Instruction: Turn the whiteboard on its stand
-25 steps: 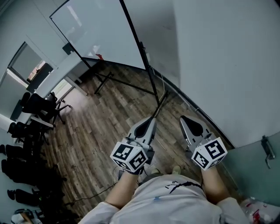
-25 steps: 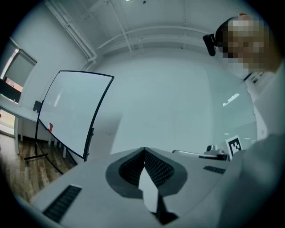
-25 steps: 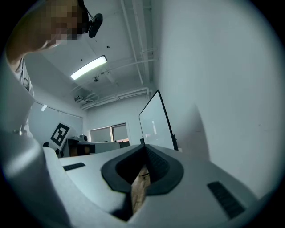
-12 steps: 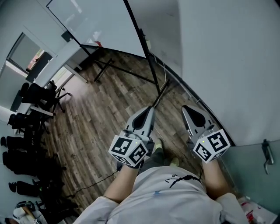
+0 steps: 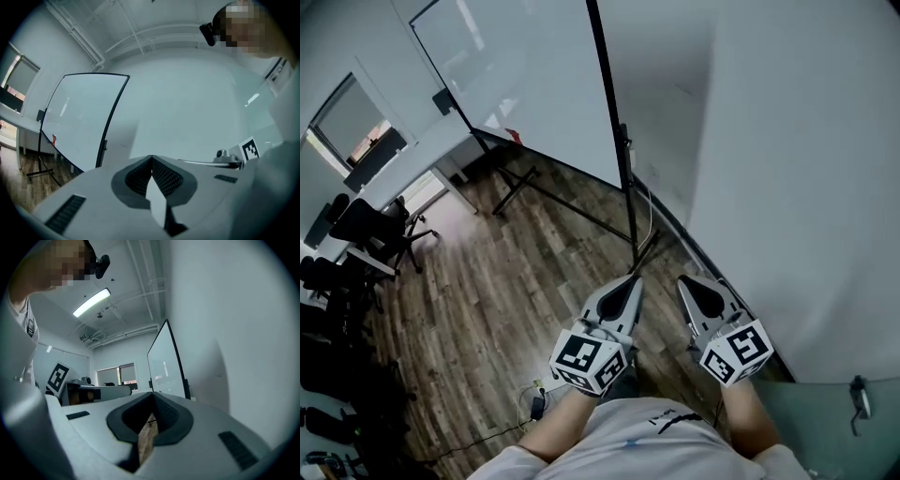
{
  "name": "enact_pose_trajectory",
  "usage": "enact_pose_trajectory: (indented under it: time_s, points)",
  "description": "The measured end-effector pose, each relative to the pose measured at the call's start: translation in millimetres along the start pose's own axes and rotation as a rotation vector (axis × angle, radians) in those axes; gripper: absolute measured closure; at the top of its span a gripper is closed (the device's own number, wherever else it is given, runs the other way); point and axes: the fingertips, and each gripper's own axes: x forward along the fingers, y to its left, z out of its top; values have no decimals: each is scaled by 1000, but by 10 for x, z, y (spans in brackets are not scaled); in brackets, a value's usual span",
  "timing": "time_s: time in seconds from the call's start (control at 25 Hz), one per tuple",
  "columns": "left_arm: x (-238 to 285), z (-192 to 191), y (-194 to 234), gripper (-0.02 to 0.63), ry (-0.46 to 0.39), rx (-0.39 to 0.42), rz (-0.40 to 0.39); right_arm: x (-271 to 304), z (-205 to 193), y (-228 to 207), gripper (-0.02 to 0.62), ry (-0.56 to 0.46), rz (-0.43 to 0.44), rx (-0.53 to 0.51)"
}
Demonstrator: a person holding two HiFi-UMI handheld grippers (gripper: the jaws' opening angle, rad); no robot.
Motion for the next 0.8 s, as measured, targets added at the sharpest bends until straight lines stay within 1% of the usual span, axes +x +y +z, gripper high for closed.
enact_pose_trajectory:
  time_s: [0.24, 0.32, 0.4, 0.6, 0.72, 0.8]
  points:
    - [440, 335, 720, 594, -2, 15, -16, 919, 207, -144, 581, -3, 3, -17]
    - [582, 385, 944, 594, -3, 25, -16, 1167, 211, -218, 581, -1, -2, -14]
    - [717, 402, 1145, 594, -1, 18, -15, 1380, 175, -302, 581, 10, -9, -11]
    - [1036, 415, 1468, 594, 11, 7, -17, 1819, 114, -613, 581, 37, -25, -23]
    - [1241, 407, 1656, 594, 15, 2, 5, 2071, 49, -865, 580, 54, -26, -25]
    - [1410, 409, 1785, 594, 16, 6, 28, 2260, -4, -1060, 563, 63, -12, -15]
